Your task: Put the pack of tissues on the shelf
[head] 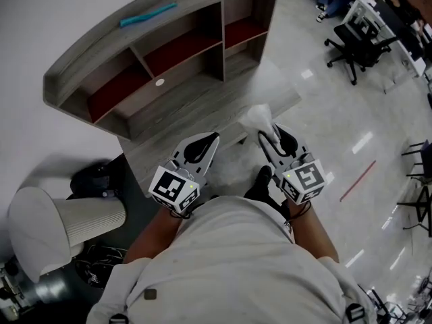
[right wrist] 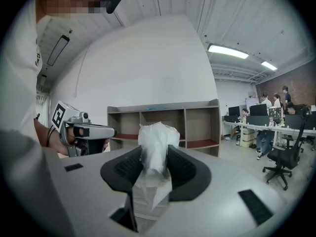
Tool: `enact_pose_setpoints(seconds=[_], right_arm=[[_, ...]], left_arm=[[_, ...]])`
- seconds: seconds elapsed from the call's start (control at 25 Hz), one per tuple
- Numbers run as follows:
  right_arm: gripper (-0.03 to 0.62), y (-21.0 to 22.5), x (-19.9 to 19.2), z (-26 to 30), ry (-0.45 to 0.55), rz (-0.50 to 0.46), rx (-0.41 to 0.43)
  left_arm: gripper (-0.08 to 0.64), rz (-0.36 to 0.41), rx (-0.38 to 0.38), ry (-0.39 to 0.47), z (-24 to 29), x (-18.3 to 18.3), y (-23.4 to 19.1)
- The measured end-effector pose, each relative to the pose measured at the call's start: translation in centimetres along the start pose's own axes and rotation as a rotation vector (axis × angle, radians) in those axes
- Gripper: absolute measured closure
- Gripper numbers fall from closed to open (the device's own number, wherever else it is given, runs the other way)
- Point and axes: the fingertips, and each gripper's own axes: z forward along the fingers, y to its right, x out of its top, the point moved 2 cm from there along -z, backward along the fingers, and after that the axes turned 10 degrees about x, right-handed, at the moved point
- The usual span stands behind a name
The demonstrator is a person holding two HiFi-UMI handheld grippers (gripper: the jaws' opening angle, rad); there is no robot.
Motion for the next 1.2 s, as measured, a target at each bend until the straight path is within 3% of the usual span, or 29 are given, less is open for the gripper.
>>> enact_pose_setpoints(seconds=[0.64, 1.2], right_arm=[[0.436, 17.1, 1.2, -1.8, 0.002, -0.011, 0.185], [0.437, 24.3, 0.0, -4.6, -0.013, 0.013, 0.206]], left_arm=[[0.545, 0.025, 0.164, -0.008, 16.2, 1.4, 4.9], [0.545, 0.012, 0.194, -0.032, 22.8, 0.4, 8.3]])
